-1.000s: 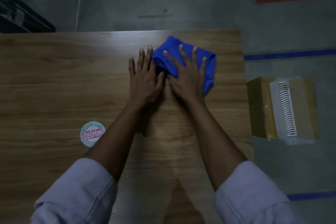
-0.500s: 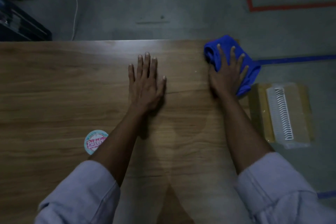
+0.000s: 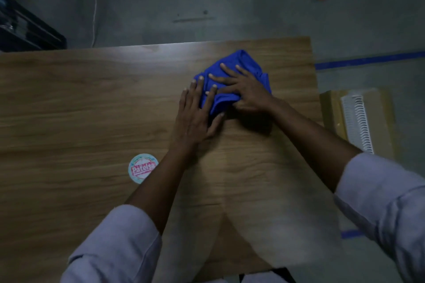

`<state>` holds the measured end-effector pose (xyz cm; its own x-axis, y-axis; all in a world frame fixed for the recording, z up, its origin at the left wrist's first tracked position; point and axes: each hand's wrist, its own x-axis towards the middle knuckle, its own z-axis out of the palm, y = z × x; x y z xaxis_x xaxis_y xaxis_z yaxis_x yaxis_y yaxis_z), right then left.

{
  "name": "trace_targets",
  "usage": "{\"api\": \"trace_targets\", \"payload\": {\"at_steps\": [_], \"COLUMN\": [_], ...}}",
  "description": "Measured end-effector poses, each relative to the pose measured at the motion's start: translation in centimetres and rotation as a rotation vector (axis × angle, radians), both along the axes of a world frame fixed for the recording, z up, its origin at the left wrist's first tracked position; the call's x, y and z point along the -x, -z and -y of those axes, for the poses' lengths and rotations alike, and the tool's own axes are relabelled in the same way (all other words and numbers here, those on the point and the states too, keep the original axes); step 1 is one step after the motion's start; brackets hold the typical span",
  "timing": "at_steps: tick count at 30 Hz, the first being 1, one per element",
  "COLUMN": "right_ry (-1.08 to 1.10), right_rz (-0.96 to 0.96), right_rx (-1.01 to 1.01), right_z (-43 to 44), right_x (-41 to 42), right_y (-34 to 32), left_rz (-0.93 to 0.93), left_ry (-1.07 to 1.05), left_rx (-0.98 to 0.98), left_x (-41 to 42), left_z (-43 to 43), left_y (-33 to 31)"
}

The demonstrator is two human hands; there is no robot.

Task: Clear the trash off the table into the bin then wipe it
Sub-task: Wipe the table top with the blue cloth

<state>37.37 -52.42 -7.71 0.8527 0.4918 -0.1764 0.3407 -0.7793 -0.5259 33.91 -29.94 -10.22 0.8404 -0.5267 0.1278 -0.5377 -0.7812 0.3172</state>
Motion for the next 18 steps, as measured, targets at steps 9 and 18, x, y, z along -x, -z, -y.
{"api": "trace_targets", "payload": {"at_steps": [9,18], "right_ry": [0.41,0.472], "right_rz": [-0.016,-0.024], "right_rx": [-0.059,-0.063], "right_z": [2.6,-4.2], "right_x": [9.5,12.7], "right_y": [0.2,0.2], "left_rz": [-0.136,-0.145], "left_ry": [-0.01,0.079], "left_rx": [-0.068,0.009], "left_x": [5.5,7.1], "left_z": [6.3,-0.8], "left_y": [-1.4,-1.3]}}
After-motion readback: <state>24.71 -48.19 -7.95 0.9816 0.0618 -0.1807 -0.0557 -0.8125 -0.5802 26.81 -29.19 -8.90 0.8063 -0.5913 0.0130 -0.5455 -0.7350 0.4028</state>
